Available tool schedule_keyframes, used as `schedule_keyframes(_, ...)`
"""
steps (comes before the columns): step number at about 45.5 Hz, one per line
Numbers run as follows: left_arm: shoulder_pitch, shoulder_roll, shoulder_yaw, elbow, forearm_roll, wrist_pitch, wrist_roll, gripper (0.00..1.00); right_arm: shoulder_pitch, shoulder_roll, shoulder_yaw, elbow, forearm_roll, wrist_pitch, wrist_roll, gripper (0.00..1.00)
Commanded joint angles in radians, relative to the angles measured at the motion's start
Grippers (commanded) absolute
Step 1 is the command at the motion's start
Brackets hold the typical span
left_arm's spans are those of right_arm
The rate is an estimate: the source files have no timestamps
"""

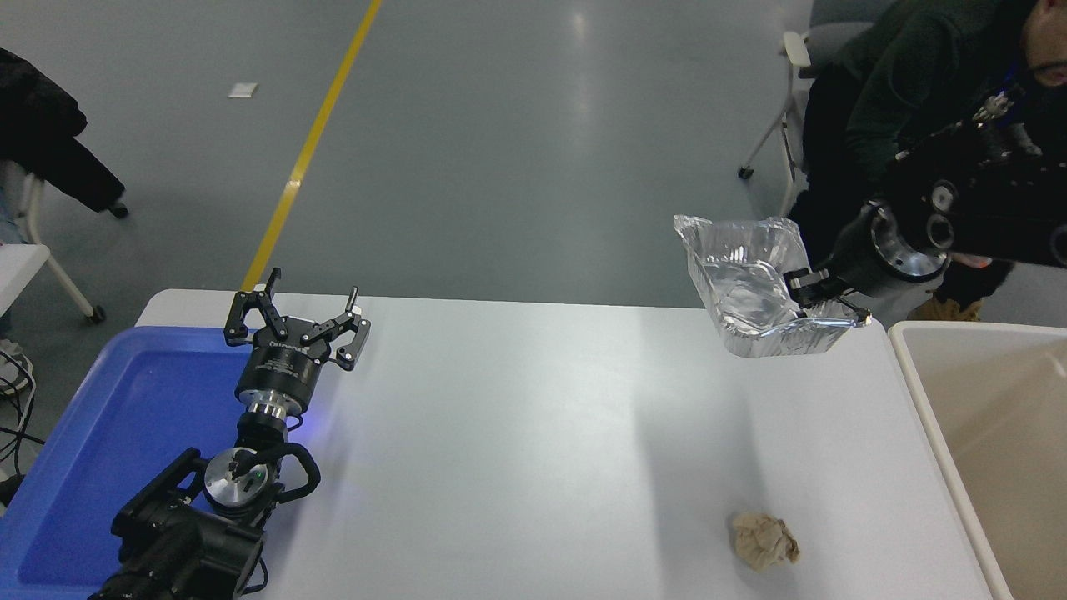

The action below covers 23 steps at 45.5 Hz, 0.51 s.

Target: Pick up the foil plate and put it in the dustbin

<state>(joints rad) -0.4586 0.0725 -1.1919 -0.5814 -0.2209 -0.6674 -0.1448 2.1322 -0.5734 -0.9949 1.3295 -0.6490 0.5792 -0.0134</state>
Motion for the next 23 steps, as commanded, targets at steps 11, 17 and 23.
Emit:
schedule_keyframes(11,0.001,0.001,0.000,0.000,0.000,0.000,0.001,0.99,0.402,-0.233,-0.154,0.106,0.006,0.202,-0.046,0.00)
schedule_keyframes(17,0.000,0.000,0.000,0.000,0.000,0.000,-0.001,0.99,0.405,-0.358,-0.165,0.097,-0.032,0.189,-0.079,0.00)
schedule_keyframes(23,0.001,0.000,0.000,0.000,0.000,0.000,0.001,0.99,0.387,-0.526,-0.140,0.050,-0.080,0.168,-0.089,0.00)
